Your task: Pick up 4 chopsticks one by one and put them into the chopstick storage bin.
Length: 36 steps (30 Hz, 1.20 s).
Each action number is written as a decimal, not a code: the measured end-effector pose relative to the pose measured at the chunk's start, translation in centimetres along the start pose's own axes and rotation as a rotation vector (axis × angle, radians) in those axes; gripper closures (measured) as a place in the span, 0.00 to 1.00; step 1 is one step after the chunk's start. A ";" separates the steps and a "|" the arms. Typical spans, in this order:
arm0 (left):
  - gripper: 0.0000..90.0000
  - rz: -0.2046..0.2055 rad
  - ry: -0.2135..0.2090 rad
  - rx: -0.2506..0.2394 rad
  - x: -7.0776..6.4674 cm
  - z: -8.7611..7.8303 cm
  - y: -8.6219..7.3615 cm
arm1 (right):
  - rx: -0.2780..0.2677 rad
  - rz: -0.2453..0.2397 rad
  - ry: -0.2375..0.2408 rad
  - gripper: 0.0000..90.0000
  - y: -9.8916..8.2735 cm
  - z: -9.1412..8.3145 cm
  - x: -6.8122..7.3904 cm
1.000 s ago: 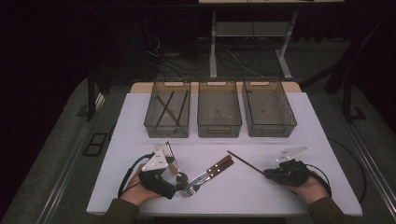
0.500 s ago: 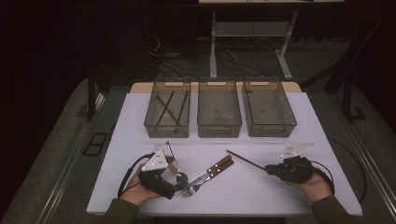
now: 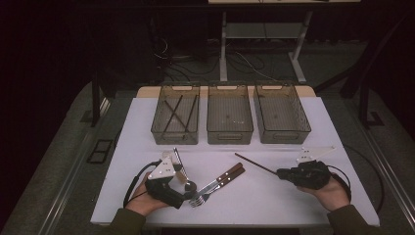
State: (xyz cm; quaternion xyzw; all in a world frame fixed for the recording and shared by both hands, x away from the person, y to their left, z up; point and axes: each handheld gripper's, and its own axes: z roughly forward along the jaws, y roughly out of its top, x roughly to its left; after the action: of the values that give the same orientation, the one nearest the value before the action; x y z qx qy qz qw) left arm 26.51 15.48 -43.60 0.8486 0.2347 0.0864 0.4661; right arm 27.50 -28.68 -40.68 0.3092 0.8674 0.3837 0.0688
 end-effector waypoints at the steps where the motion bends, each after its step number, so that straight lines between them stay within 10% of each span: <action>1: 0.00 0.002 0.000 -0.001 0.0 0.0 0.0 | -0.005 0.005 -0.002 0.95 0.1 0.0 0.0; 36: 0.00 -0.022 0.002 -0.009 0.3 0.0 -0.1 | -0.117 0.011 0.029 0.95 6.8 2.1 0.1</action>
State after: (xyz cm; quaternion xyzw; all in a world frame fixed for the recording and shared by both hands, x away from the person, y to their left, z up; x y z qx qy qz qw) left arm 26.71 15.64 -43.72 0.8437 0.2443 0.0831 0.4707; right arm 31.43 -23.84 -37.33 0.3035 0.8428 0.4387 0.0720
